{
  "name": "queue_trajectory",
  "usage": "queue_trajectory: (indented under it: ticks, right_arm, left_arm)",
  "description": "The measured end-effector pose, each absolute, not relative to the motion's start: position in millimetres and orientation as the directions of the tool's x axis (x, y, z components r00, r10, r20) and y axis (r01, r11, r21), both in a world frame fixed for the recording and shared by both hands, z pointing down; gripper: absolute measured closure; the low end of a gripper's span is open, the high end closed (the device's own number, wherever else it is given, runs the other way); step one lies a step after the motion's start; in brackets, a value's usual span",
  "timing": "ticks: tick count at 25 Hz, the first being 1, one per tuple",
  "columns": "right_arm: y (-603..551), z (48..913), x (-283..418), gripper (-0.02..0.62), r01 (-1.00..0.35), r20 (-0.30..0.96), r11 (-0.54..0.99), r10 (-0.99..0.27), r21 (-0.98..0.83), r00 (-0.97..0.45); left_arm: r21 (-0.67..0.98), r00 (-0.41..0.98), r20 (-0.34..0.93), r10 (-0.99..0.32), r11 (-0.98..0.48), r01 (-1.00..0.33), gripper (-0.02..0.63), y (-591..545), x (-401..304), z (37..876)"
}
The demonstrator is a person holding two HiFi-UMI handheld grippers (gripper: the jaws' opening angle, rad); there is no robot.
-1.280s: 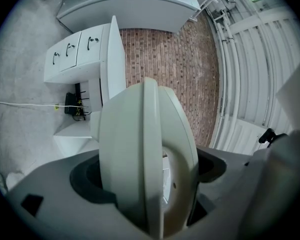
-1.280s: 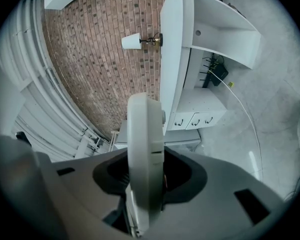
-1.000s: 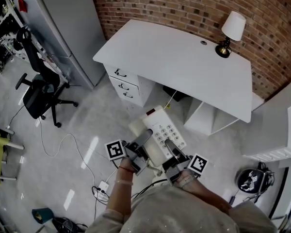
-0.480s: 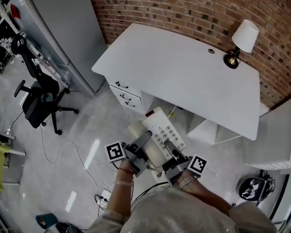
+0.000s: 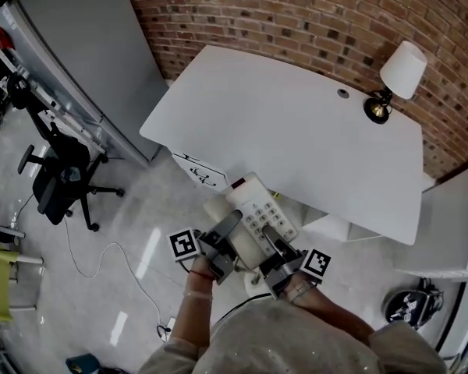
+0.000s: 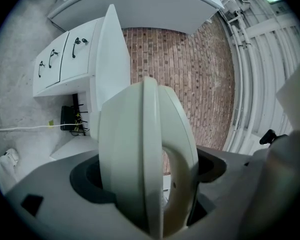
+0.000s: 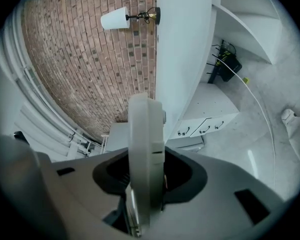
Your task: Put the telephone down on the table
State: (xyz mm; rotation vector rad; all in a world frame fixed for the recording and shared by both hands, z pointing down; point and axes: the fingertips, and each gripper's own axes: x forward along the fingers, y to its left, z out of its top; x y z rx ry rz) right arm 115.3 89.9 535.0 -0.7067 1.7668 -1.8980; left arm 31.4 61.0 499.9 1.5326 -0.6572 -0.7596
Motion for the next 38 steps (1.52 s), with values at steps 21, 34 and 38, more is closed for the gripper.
queue_trajectory:
  ticks: [21,34,38]
  right_arm:
    - [-10,542,75,0.433,-0.046,0.092,-0.091,-0.612,-0.995,-0.785]
    - [-71,545,50,0.433,-0.053,0.114,-0.111,-0.66,-0.992,-0.742]
    - [-94,549,35,0.433,-0.047,0.126,-0.132,-0.68,-0.99,-0.722]
  left_arm:
    - [0.996,0.607,-0.087,-0.79,-0.083,0.034,0.161,-37,-11,508]
    - [0.997,0.675,-0.074,-0.734,-0.058,0.046,0.161,-105,-34,515]
    - [0.998,0.7,-0.059,-0.712,-0.036,0.048,0.161,-131,-46,517]
